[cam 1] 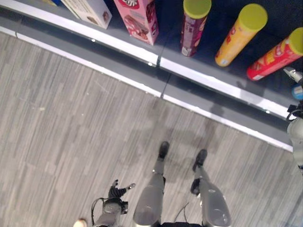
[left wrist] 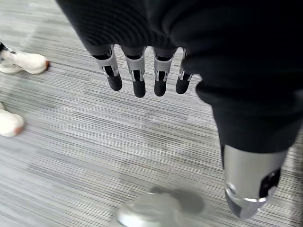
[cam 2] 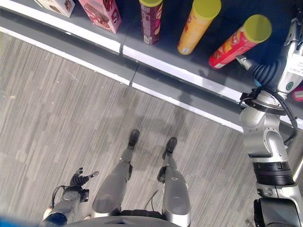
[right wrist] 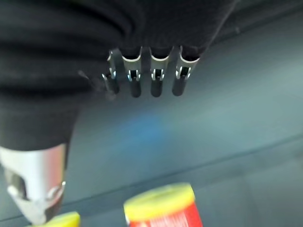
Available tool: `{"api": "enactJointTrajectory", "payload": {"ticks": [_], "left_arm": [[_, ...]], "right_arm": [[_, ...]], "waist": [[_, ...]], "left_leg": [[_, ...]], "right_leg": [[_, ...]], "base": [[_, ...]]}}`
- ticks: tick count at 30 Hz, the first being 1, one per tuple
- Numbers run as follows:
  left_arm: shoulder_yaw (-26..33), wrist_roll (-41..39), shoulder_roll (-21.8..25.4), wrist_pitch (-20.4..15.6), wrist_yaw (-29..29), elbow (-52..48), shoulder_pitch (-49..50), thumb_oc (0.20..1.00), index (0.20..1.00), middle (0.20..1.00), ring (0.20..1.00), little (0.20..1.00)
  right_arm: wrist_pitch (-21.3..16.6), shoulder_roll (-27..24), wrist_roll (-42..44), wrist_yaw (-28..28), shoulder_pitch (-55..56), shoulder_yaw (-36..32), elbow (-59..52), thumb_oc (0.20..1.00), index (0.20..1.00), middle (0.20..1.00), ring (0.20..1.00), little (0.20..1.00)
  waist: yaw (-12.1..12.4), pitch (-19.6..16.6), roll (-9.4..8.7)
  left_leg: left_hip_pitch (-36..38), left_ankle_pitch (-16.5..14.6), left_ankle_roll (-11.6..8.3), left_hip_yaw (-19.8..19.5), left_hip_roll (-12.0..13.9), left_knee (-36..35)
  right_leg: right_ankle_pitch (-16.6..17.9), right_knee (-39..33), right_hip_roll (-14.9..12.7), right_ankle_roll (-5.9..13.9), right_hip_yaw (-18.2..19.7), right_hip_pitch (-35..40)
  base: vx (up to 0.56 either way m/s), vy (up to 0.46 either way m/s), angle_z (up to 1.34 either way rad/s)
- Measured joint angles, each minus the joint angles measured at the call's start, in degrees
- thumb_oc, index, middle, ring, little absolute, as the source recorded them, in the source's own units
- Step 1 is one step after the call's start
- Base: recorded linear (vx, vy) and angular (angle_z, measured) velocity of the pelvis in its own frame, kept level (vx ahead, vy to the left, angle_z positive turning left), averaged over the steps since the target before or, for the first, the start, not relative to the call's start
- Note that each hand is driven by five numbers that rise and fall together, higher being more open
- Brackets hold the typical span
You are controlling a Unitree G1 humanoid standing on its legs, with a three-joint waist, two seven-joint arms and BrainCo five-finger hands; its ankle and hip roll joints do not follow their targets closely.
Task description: Put the goods on the table back onto the shelves and tidy them up.
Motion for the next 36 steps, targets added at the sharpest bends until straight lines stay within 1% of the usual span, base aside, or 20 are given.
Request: {"api": "enactJointTrajectory", "payload": {"ticks": [2,4,6,9,10,11,12,14,16,18,19,21,22,23,26,27,29,31,34,36], "left_arm": [[1.2,0.3,0.2,0.6,-0.3,1.5,-0.6,1.000,1.000,1.000,1.000,1.000],[1.7,0.5,1.1,1.0,-0.5,2.5,-0.5,1.000,1.000,1.000,1.000,1.000],[3.5,1.0,1.8,1.8,-1.1,3.2,-0.5,1.000,1.000,1.000,1.000,1.000],[4.0,1.7,2.7,2.0,-2.9,3.3,1.4,1.000,1.000,1.000,1.000,1.000],[4.0,2.7,3.3,2.1,-3.7,3.4,2.3,1.000,1.000,1.000,1.000,1.000],[4.7,2.8,3.4,2.2,-4.7,3.7,3.2,1.000,1.000,1.000,1.000,1.000],[5.3,2.8,3.4,2.1,-5.1,3.7,3.9,1.000,1.000,1.000,1.000,1.000],[5.4,3.0,3.5,2.1,-6.0,3.7,4.4,1.000,1.000,1.000,1.000,1.000],[5.5,3.4,3.4,2.1,-7.9,4.2,4.4,1.000,1.000,1.000,1.000,1.000],[5.3,4.0,3.3,1.8,-9.2,4.1,5.7,1.000,1.000,1.000,1.000,1.000],[5.2,4.9,3.3,1.9,-10.1,4.5,5.8,1.000,1.000,1.000,1.000,1.000],[4.9,5.1,3.3,1.9,-11.4,4.8,6.5,1.000,1.000,1.000,1.000,1.000],[4.8,5.3,3.4,1.8,-12.6,5.4,6.5,1.000,1.000,1.000,1.000,1.000],[4.2,5.4,3.3,1.8,-13.4,5.5,6.5,1.000,1.000,1.000,1.000,1.000],[2.4,5.5,3.2,1.6,-15.0,6.2,6.5,1.000,1.000,1.000,1.000,1.000],[2.1,5.5,3.0,1.6,-15.7,6.4,6.6,1.000,1.000,1.000,1.000,1.000],[2.0,5.5,3.0,1.7,-16.0,7.5,6.4,1.000,1.000,1.000,1.000,1.000],[1.3,5.5,2.7,1.9,-16.4,8.2,6.3,1.000,1.000,1.000,1.000,1.000],[0.1,5.4,2.1,2.2,-16.3,8.4,6.7,1.000,1.000,1.000,1.000,1.000],[-0.4,5.4,1.4,2.2,-16.2,7.6,7.3,1.000,1.000,1.000,1.000,1.000]], "right_arm": [[-1.5,1.4,2.5,2.6,1.3,-0.1,-1.5,1.000,1.000,1.000,1.000,1.000],[-4.4,2.9,5.4,6.2,4.8,0.1,-3.3,1.000,1.000,1.000,1.000,1.000],[-6.9,3.0,11.8,12.0,8.7,0.0,-4.6,1.000,1.000,1.000,1.000,1.000],[-10.5,3.2,21.3,19.5,15.1,-0.2,-6.6,1.000,1.000,1.000,1.000,1.000],[-11.9,3.8,26.5,23.4,18.3,-0.8,-7.1,1.000,1.000,1.000,1.000,1.000],[-12.8,4.4,32.0,27.2,19.5,-1.2,-7.0,1.000,1.000,1.000,1.000,1.000],[-12.9,4.4,34.7,29.2,20.6,-1.2,-6.8,1.000,1.000,1.000,1.000,1.000],[-13.7,4.1,40.6,33.7,22.4,-1.5,-6.0,1.000,1.000,1.000,1.000,1.000],[-13.4,3.3,49.7,41.5,25.9,-1.7,-2.9,1.000,1.000,1.000,1.000,1.000],[-12.2,2.6,54.6,46.1,30.7,-1.9,-0.2,1.000,1.000,1.000,1.000,1.000],[-12.0,1.0,58.6,50.4,33.2,-1.7,2.0,1.000,1.000,1.000,1.000,1.000],[-9.0,-0.5,61.7,54.2,35.9,-1.5,5.9,1.000,1.000,1.000,1.000,1.000],[-7.0,-0.9,64.0,58.2,37.2,-0.3,11.5,1.000,1.000,1.000,1.000,1.000],[-5.8,-0.5,64.2,59.9,37.6,0.7,15.4,1.000,1.000,1.000,1.000,1.000],[-2.9,4.5,64.5,62.3,35.3,4.9,31.4,1.000,1.000,1.000,1.000,1.000],[-0.9,7.1,63.8,62.5,35.1,6.9,36.1,1.000,1.000,1.000,1.000,1.000],[-0.6,13.7,60.7,62.0,32.8,7.3,47.4,1.000,1.000,1.000,1.000,1.000],[0.8,16.5,58.7,62.2,33.4,8.7,50.7,1.000,1.000,1.000,1.000,1.000],[0.6,25.5,56.0,58.1,30.8,6.0,61.6,1.000,1.000,1.000,1.000,1.000],[0.3,27.3,56.0,56.2,29.8,4.0,64.2,1.000,1.000,1.000,1.000,1.000]], "waist": [[0.0,-0.5,-1.38],[-0.5,-2.1,-3.53],[-0.5,-3.3,-5.21],[-1.4,-7.0,-6.58],[-2.6,-9.8,-7.06],[-3.0,-10.9,-7.13],[-3.1,-12.4,-7.24],[-4.6,-15.1,-7.17],[-5.4,-15.7,-7.11],[-6.6,-18.4,-6.88],[-6.8,-19.0,-6.79],[-7.6,-20.3,-6.31],[-8.5,-20.3,-6.17],[-8.6,-20.4,-6.02],[-8.7,-21.3,-5.76],[-8.7,-21.6,-5.20],[-8.7,-21.8,-4.88],[-8.5,-22.6,-3.73],[-8.4,-23.6,-2.60],[-8.5,-23.9,-2.64]], "left_leg": [[1.0,-0.3,-0.18,0.8,0.1,0.0],[2.6,-0.8,-0.42,1.7,0.1,0.0],[4.9,-1.6,0.22,3.1,0.1,0.0],[8.2,-2.9,1.45,5.9,0.0,-0.1],[9.6,-3.5,1.73,6.5,-0.1,-0.3],[10.8,-3.8,1.80,8.0,0.0,-0.4],[11.6,-4.3,2.24,8.9,0.0,-0.5],[12.2,-4.6,2.42,9.9,-0.1,-0.5],[14.7,-5.2,2.56,10.6,-0.1,-0.5],[15.5,-5.9,2.76,11.4,0.0,-0.5],[16.1,-6.1,2.61,12.2,0.0,-0.5],[16.2,-6.5,2.66,12.3,0.1,-0.5],[17.1,-6.5,2.45,12.9,0.1,-0.5],[17.5,-6.5,2.38,13.2,0.1,-0.5],[17.9,-6.8,2.37,13.4,0.1,-0.5],[18.0,-6.7,2.37,13.5,0.1,-0.5],[19.0,-6.9,2.41,13.5,0.2,-0.5],[19.1,-7.1,2.62,13.5,0.2,-0.6],[19.8,-7.1,2.63,13.6,0.3,-0.6],[19.8,-7.1,2.65,13.6,0.3,-0.5]], "right_leg": [[0.0,0.0,0.0,0.00,0.4,0.9],[0.0,0.0,-0.2,0.06,1.2,2.1],[-0.1,0.0,-0.4,0.22,2.2,3.9],[-0.6,0.0,-0.9,0.93,3.6,7.0],[-1.0,0.0,-1.2,1.27,3.9,7.9],[-1.2,0.0,-1.3,1.54,4.2,9.3],[-1.4,0.0,-1.4,1.67,5.2,9.6],[-1.5,0.0,-1.6,1.84,6.1,9.6],[-1.7,0.0,-1.6,2.11,6.6,12.0],[-2.3,0.0,-1.7,2.32,7.6,12.0],[-2.4,0.0,-1.7,2.34,8.2,12.4],[-2.5,0.0,-1.6,2.39,8.5,12.5],[-2.5,0.0,-1.6,2.40,8.9,13.1],[-2.6,0.0,-1.6,2.42,9.1,13.4],[-2.6,0.0,-1.6,2.43,9.6,13.6],[-2.6,0.0,-1.6,2.41,9.7,13.6],[-2.7,0.0,-1.4,2.39,9.7,14.5],[-2.8,-0.1,-1.6,2.40,9.8,14.6],[-3.2,-0.1,-1.4,2.32,9.9,15.3],[-3.2,-0.1,-1.4,2.32,9.9,15.3]], "base": [[0.05,0.023,-0.11],[0.08,0.049,-0.18],[0.09,0.063,-0.19],[0.09,0.068,-0.22],[0.08,0.065,-0.18],[0.08,0.058,-0.27],[0.05,0.027,-0.35],[0.08,0.038,-0.28],[0.06,0.012,-0.12],[0.05,0.005,-0.19],[0.04,-0.007,-0.25],[0.05,-0.020,-0.16],[0.05,-0.027,-0.14],[0.05,-0.030,-0.17],[0.03,-0.023,-0.08],[0.04,-0.035,-0.01],[0.02,-0.020,-0.01],[0.02,-0.020,0.00],[0.01,-0.009,-0.01],[0.00,0.000,0.00]]}}
